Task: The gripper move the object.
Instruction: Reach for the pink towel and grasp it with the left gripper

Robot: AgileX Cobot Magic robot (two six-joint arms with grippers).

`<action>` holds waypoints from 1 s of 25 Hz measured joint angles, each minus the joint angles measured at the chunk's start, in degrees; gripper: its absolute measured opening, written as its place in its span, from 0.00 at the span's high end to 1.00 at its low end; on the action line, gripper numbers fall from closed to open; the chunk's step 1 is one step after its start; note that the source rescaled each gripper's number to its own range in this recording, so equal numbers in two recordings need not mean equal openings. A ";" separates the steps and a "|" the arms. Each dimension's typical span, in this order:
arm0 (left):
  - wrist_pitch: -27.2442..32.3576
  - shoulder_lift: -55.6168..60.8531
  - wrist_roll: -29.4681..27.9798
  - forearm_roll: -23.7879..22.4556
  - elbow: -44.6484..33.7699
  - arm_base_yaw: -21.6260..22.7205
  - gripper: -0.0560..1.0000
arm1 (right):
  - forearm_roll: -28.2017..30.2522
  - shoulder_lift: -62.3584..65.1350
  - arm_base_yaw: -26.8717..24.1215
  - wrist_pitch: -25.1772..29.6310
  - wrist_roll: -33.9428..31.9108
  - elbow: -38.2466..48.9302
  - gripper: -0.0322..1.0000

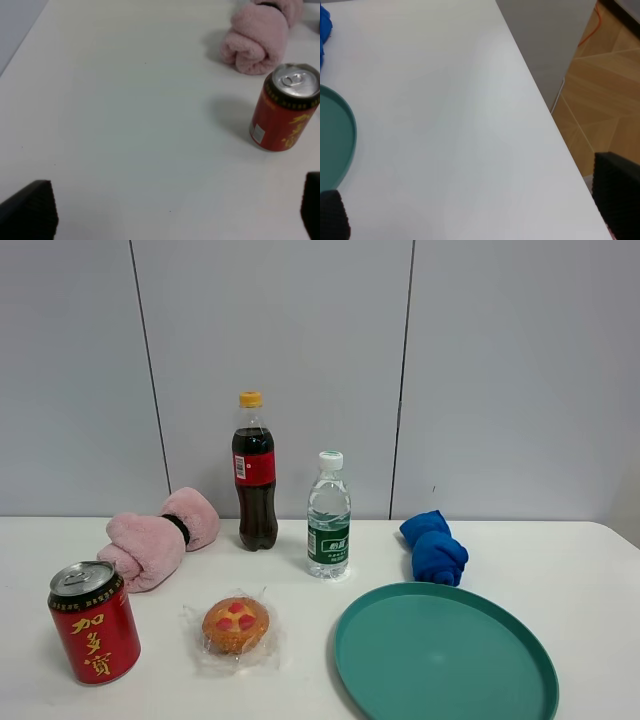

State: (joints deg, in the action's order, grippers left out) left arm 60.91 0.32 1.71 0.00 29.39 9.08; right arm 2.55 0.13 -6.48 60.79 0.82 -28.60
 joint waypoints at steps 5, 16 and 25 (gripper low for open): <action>0.00 0.00 0.00 0.00 0.00 0.00 0.01 | 0.00 0.00 0.00 0.00 0.00 0.00 0.00; 0.00 0.00 0.00 0.00 0.00 0.00 0.01 | 0.00 0.00 0.00 0.00 0.00 0.00 0.00; 0.00 0.00 0.00 0.00 0.00 0.00 0.01 | 0.00 0.00 0.00 0.00 0.00 0.00 0.00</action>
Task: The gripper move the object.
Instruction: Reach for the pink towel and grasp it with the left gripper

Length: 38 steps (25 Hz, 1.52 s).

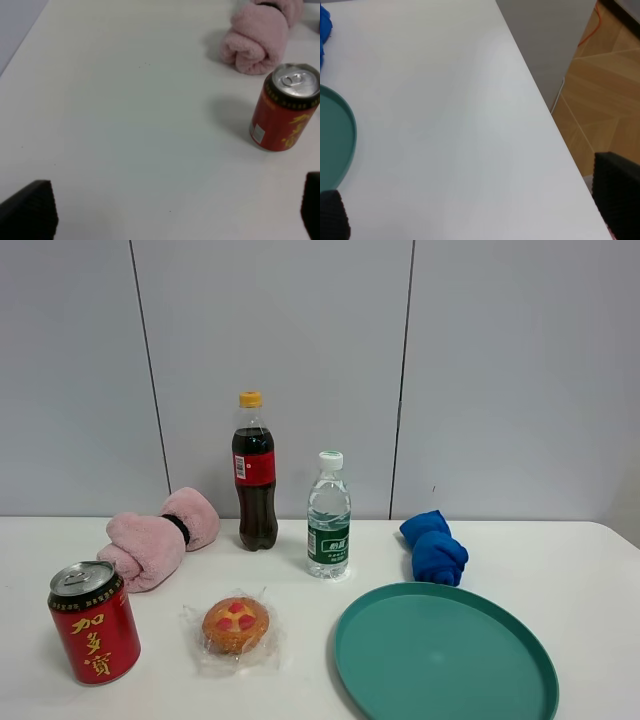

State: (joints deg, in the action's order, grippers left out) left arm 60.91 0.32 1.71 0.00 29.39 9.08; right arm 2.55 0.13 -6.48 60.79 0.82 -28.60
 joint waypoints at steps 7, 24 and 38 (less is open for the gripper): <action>0.00 0.00 -0.02 0.00 0.00 0.00 0.01 | 0.00 0.00 0.00 0.00 0.00 0.00 0.00; 2.32 -15.90 -0.02 7.23 19.56 0.00 0.00 | 0.00 0.00 0.00 0.00 0.00 0.00 0.00; 1.92 -50.30 8.53 18.98 37.04 0.00 0.00 | 0.00 0.00 0.00 0.00 0.00 0.00 0.00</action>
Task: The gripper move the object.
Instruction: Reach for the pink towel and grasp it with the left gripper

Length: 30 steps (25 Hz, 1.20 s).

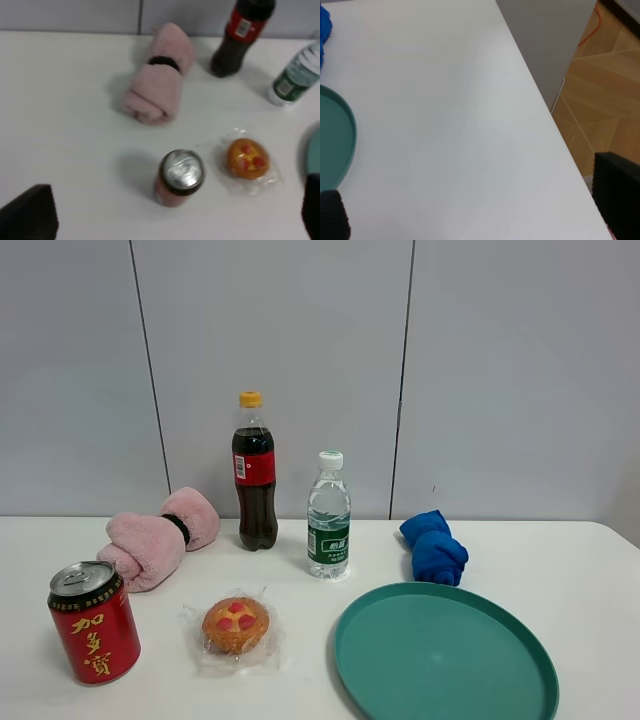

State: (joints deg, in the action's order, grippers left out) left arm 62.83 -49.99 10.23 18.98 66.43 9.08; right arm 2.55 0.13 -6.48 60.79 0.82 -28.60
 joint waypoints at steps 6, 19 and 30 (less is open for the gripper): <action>-2.14 -11.02 7.30 4.44 0.34 0.00 0.00 | 0.00 0.00 0.00 0.00 0.00 0.00 0.00; -15.17 -26.82 18.53 12.91 0.34 0.00 0.00 | 0.00 0.00 0.00 0.00 0.00 0.00 0.00; -19.38 -35.97 22.25 11.77 0.34 -5.45 0.00 | 0.00 0.00 0.00 0.00 0.00 0.00 0.00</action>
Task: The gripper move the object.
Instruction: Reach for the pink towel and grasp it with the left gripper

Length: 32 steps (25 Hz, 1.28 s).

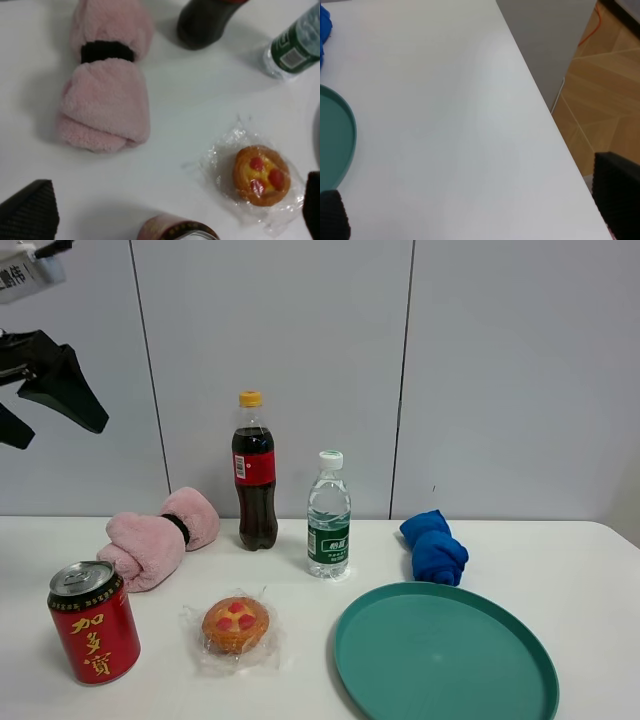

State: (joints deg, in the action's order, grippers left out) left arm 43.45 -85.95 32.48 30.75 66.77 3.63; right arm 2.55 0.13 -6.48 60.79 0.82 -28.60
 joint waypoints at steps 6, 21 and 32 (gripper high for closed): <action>-4.40 -3.81 -0.14 -2.91 0.00 -3.72 0.00 | 0.00 0.00 0.00 0.00 0.00 0.00 0.00; -13.62 -13.34 2.41 -4.43 0.00 -4.90 0.00 | 0.00 0.00 0.00 0.00 0.00 0.00 0.00; -19.10 -15.42 8.29 -6.94 0.00 -5.81 0.00 | 0.00 0.00 0.00 0.00 0.00 0.00 0.00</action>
State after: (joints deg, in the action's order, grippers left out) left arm 24.34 -101.37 40.78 23.81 66.77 -2.18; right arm 2.55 0.13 -6.48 60.79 0.82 -28.60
